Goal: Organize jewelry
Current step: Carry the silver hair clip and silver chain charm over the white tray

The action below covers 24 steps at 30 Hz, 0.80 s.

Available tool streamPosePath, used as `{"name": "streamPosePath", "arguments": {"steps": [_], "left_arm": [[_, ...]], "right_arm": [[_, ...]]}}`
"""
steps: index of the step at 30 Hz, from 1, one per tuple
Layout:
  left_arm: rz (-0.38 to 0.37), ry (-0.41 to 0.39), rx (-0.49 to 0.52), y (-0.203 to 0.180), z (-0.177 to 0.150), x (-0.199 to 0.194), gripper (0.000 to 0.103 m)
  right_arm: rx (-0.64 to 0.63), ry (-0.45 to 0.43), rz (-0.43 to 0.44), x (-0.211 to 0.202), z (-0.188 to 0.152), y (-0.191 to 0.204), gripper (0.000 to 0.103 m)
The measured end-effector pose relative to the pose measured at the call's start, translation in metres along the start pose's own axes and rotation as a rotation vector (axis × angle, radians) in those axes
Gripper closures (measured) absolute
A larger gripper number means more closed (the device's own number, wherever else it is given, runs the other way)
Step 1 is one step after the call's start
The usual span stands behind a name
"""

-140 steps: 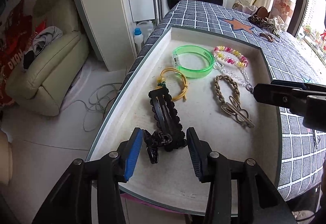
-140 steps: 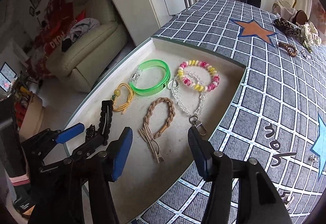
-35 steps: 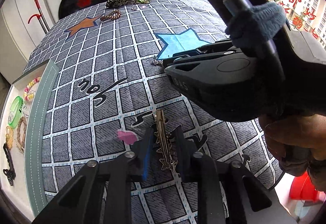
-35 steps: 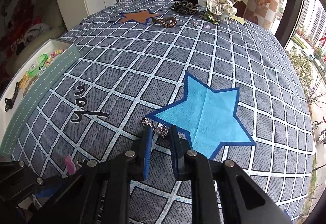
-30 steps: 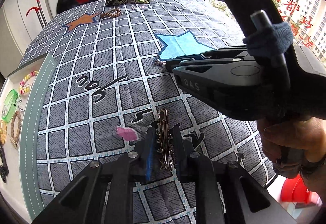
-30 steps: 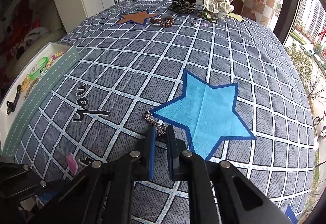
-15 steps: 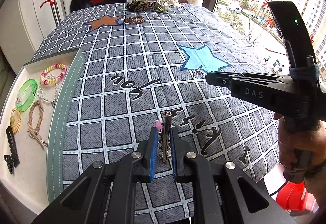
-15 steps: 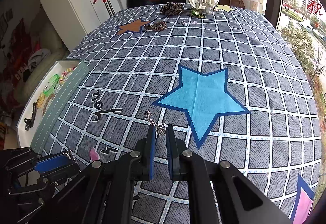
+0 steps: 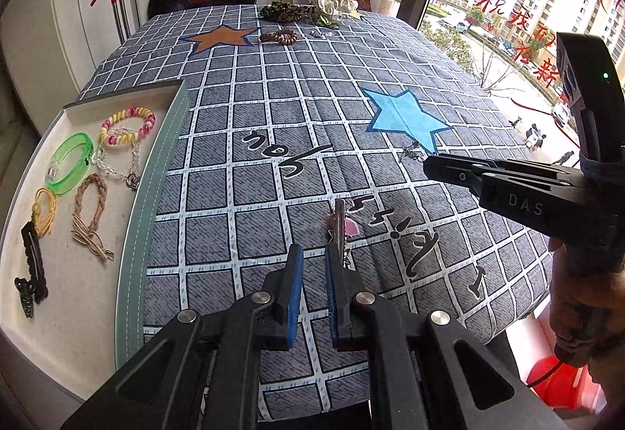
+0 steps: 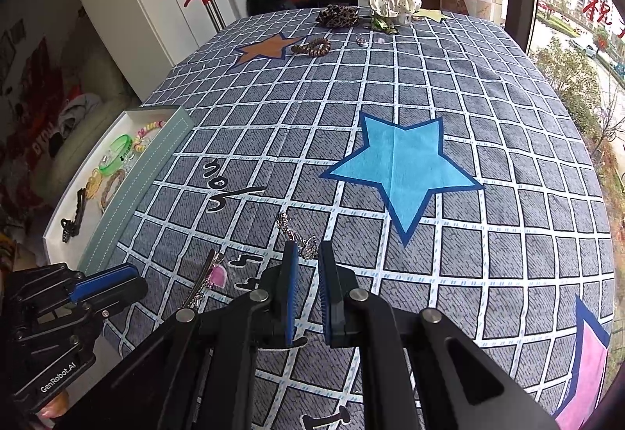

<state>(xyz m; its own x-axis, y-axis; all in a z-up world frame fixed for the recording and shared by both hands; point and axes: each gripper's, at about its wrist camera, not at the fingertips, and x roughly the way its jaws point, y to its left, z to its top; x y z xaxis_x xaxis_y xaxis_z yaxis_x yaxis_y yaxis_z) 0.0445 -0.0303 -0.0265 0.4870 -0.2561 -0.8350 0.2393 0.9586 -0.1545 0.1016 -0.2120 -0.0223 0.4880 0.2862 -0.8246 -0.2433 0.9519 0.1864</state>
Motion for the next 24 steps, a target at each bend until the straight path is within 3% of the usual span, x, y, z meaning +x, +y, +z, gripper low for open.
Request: {"name": "streamPosePath", "arguments": {"steps": [2,3,4,5,6,17,19,23,24], "left_arm": [[0.018,0.019,0.009,-0.003,0.000,0.008,0.084],[0.032,0.027,0.012,-0.004,-0.001,0.012,0.062],[0.041,0.031,0.011,-0.005,-0.001,0.014,0.007],[0.058,0.018,0.003,-0.005,-0.001,0.014,0.000],[0.072,-0.011,0.005,-0.006,-0.002,0.011,0.000],[0.087,0.052,0.072,-0.022,0.005,0.043,0.000],[0.084,0.066,0.086,-0.025,0.005,0.047,0.009],[0.086,0.068,0.110,-0.029,0.005,0.048,0.018],[0.083,0.063,0.113,-0.029,0.005,0.047,0.026]], "right_arm": [[0.010,0.000,-0.002,-0.002,-0.003,-0.003,0.092],[0.014,-0.001,-0.005,-0.003,-0.004,-0.005,0.092],[0.018,-0.002,-0.007,-0.004,-0.005,-0.007,0.092],[0.023,-0.002,-0.006,-0.005,-0.006,-0.009,0.092],[0.027,-0.002,-0.006,-0.006,-0.008,-0.011,0.092],[0.061,-0.001,-0.005,-0.009,-0.015,-0.021,0.092],[0.064,-0.001,-0.005,-0.009,-0.016,-0.022,0.092],[0.067,-0.004,-0.006,-0.010,-0.015,-0.023,0.092],[0.067,-0.005,-0.006,-0.011,-0.015,-0.023,0.092]]}}
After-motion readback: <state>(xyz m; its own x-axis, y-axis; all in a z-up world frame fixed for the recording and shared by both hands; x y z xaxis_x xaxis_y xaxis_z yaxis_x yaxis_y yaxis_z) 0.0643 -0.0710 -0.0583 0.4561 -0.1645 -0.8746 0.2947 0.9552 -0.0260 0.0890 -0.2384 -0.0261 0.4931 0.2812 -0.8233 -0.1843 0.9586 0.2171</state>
